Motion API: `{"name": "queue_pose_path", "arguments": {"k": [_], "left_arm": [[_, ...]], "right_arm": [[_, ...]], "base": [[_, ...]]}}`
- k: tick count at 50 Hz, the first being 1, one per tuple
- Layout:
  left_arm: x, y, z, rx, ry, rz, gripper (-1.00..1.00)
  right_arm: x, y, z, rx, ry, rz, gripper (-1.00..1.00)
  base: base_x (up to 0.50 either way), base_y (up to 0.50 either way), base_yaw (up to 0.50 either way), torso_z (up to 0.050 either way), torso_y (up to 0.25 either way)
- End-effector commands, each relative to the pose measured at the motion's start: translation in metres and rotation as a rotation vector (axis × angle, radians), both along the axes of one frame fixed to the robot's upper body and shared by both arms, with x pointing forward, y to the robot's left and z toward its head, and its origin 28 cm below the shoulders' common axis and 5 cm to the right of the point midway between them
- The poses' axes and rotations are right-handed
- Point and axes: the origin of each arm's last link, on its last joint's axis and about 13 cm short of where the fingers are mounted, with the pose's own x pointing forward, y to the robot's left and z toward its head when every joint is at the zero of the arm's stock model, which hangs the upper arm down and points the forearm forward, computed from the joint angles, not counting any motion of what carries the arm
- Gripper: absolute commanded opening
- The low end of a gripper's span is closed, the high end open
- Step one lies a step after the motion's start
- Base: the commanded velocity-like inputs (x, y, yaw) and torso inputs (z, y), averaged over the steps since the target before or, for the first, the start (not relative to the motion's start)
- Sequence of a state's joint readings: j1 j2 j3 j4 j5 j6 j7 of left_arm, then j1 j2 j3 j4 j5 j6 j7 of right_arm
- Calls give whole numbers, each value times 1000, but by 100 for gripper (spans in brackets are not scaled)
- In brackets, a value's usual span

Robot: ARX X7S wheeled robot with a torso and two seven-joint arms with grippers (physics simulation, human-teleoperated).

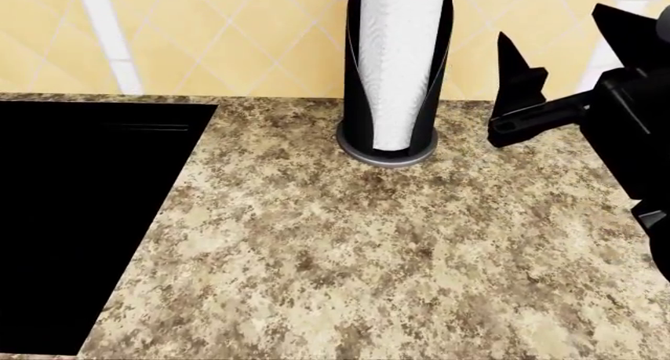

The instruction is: Pick the pickle, bell pepper from the counter and place them in the cabinet. Then close the cabinet.

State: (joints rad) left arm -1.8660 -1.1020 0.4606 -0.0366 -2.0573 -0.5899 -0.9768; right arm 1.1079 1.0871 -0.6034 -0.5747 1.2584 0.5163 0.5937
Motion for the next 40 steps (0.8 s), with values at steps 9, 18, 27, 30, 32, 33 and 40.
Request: {"name": "queue_pose_path", "arguments": {"k": [9,18,27,30,32,33,40], "left_arm": [[-15,-11,35,129,-210,-115,100],[-9,-34,55,292,-240,-278,100],[-11,-53,72,421,-290,-424,100],[-17,-60,77,489,-309,-482,100],[-19,-65,80,528,-323,-516,100],[-20,-68,81,545,-328,-528,100],[-26,-86,93,643,-366,-622,100]], "right_arm": [[-1,0,2,1,-3,-1,100],[-1,0,3,1,-3,-2,100],[-1,-1,2,2,-5,-3,100],[-2,-1,3,2,-6,-3,100],[-2,-2,2,3,-5,-3,100],[-1,-2,1,3,-5,-3,100],[-2,-2,0,7,-5,-2,100]], "base": [[0,0,0,0,0],[0,0,0,0,0],[0,0,0,2,0],[0,0,0,0,0],[0,0,0,0,0],[0,0,0,0,0],[0,0,0,1,0]]}}
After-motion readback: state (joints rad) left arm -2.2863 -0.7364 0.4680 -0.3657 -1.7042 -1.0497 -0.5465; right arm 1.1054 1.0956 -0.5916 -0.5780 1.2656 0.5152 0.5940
